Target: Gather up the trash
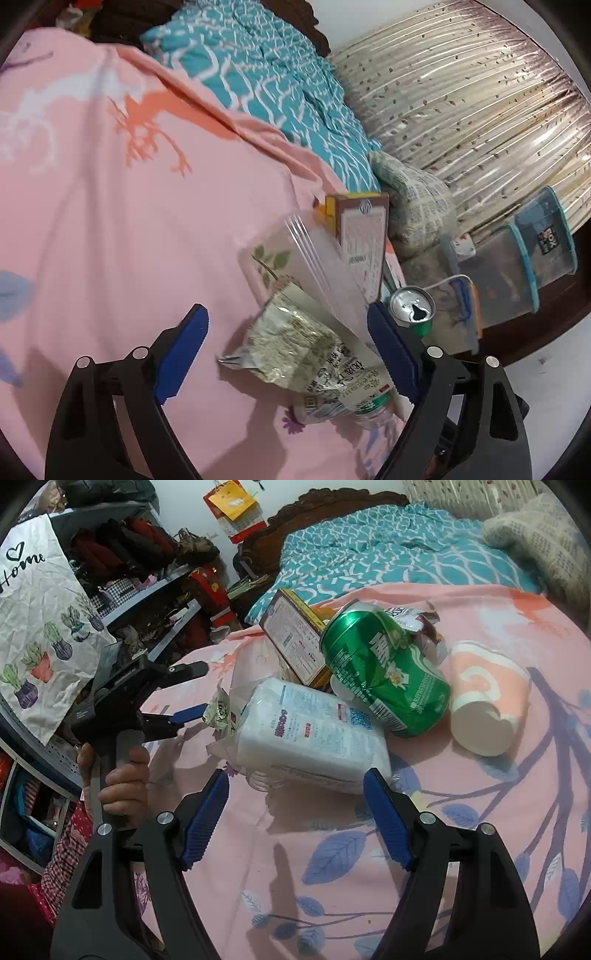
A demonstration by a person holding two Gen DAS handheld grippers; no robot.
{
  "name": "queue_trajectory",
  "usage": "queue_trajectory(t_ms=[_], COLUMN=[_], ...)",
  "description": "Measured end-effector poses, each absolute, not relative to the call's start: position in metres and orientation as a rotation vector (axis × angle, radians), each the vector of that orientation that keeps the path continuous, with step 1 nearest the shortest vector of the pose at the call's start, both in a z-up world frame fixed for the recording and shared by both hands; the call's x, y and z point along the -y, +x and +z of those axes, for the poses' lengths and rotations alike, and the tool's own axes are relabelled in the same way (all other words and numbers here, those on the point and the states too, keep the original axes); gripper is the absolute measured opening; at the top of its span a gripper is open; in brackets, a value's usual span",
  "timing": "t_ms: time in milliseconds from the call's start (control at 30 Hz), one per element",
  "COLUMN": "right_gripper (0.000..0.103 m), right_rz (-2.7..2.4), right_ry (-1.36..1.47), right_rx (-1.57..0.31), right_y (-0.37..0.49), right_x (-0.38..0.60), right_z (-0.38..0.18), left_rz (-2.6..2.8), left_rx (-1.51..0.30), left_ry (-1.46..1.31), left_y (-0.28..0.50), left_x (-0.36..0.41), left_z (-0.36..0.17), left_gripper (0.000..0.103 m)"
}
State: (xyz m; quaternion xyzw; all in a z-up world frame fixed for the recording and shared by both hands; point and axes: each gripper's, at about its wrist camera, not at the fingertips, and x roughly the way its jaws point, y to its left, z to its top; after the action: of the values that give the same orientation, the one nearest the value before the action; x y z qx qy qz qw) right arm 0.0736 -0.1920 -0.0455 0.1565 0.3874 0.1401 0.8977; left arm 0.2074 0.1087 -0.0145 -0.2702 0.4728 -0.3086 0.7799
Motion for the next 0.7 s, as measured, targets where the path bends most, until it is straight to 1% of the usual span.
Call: queue_trajectory(t_ms=[33, 67, 100, 133, 167, 233, 300, 500, 600, 633, 667, 700], right_gripper=[0.076, 0.076, 0.076, 0.076, 0.076, 0.076, 0.076, 0.076, 0.076, 0.076, 0.076, 0.076], right_rz=[0.290, 0.290, 0.291, 0.292, 0.293, 0.298, 0.303, 0.322, 0.321, 0.319, 0.315, 0.313], right_ry=[0.324, 0.324, 0.324, 0.325, 0.326, 0.333, 0.343, 0.352, 0.365, 0.373, 0.380, 0.384], right_rx=[-0.803, -0.804, -0.805, -0.806, -0.806, -0.810, -0.818, -0.828, -0.822, -0.821, -0.820, -0.819], right_y=[0.074, 0.074, 0.074, 0.074, 0.073, 0.072, 0.072, 0.067, 0.065, 0.064, 0.063, 0.062], right_x=[0.191, 0.190, 0.189, 0.189, 0.189, 0.189, 0.189, 0.187, 0.190, 0.191, 0.193, 0.195], right_z=[-0.046, -0.046, -0.046, -0.046, -0.047, -0.048, -0.051, -0.055, -0.057, -0.057, -0.057, -0.058], left_rz=[-0.685, -0.697, -0.703, -0.711, -0.719, -0.717, -0.717, -0.715, -0.695, -0.686, -0.673, -0.654], left_rx=[-1.024, -1.030, -1.035, -1.041, -1.051, -1.057, -1.055, -1.092, -1.108, -1.105, -1.092, -1.073], left_ry=[-0.573, -0.554, -0.540, -0.529, -0.515, -0.491, -0.471, -0.471, -0.404, -0.380, -0.357, -0.339], left_y=[0.204, 0.199, 0.191, 0.184, 0.176, 0.163, 0.139, 0.079, 0.055, 0.050, 0.045, 0.043], left_x=[-0.105, -0.102, -0.098, -0.096, -0.094, -0.095, -0.097, -0.113, -0.110, -0.111, -0.113, -0.115], left_z=[-0.015, -0.015, -0.014, -0.014, -0.015, -0.016, -0.018, -0.025, -0.021, -0.018, -0.014, -0.008], left_gripper=[0.067, 0.057, 0.051, 0.033, 0.018, 0.010, 0.008, 0.008, 0.009, 0.015, 0.027, 0.036])
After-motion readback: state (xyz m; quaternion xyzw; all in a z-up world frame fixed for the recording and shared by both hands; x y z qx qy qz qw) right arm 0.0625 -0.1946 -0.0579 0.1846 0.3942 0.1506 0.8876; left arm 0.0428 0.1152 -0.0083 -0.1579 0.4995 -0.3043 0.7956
